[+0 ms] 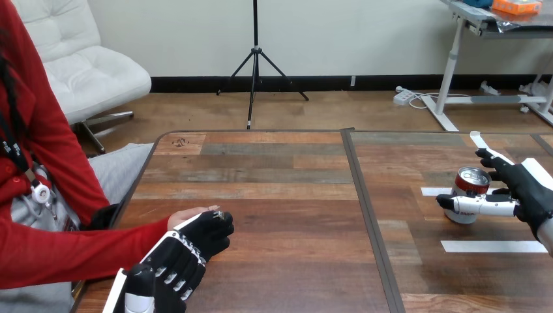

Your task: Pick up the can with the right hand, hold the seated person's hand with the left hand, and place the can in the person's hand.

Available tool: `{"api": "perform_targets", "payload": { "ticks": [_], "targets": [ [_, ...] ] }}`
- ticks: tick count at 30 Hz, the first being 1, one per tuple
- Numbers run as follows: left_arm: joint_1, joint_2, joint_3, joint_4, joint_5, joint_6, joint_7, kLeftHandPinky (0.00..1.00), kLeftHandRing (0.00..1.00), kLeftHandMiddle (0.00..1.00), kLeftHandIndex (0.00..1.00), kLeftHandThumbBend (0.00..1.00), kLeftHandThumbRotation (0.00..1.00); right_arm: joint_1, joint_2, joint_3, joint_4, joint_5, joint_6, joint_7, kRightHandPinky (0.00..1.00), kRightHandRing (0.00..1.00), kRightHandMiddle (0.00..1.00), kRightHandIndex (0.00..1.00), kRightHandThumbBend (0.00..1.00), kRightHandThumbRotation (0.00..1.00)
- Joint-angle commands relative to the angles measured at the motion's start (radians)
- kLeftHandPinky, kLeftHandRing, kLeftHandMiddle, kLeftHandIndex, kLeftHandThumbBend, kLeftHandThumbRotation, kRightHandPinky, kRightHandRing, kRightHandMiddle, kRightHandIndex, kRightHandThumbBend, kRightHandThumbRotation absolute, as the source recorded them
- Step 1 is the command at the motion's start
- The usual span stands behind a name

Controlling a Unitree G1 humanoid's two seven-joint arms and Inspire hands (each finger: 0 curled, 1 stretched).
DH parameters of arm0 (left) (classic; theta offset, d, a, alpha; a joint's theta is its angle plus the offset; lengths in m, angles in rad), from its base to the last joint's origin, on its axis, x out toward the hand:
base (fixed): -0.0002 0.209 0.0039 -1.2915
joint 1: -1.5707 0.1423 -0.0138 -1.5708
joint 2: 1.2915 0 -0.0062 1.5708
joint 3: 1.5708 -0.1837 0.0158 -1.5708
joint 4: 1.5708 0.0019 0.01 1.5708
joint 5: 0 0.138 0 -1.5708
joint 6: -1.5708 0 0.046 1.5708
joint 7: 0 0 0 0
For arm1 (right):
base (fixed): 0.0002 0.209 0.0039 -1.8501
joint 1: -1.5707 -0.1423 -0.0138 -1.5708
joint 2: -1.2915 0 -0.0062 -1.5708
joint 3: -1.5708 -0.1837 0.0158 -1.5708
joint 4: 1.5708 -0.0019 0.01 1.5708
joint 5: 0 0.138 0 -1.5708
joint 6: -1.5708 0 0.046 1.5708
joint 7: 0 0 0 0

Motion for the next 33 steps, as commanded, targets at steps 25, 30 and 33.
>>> {"api": "perform_targets", "payload": {
  "ticks": [25, 30, 33],
  "targets": [
    [-0.08, -0.021, 0.015, -0.001, -0.026, -0.018, -0.039, 0.85, 0.84, 0.81, 0.74, 0.76, 1.0, -0.142, 0.015, 0.025, 0.015, -0.019, 0.054, -0.058, 0.86, 0.94, 0.95, 0.94, 1.0, 0.4],
    [-0.078, -0.02, 0.016, -0.002, -0.024, -0.016, -0.04, 0.85, 0.84, 0.81, 0.74, 0.77, 1.0, -0.15, 0.016, 0.033, 0.016, -0.022, 0.074, -0.067, 0.85, 0.94, 0.95, 0.94, 1.0, 0.39],
    [-0.079, -0.02, 0.017, 0.0, -0.022, -0.018, -0.042, 0.85, 0.84, 0.81, 0.74, 0.77, 1.0, -0.155, 0.017, 0.035, 0.017, -0.019, 0.084, -0.067, 0.85, 0.94, 0.95, 0.94, 1.0, 0.38]
  ]
}}
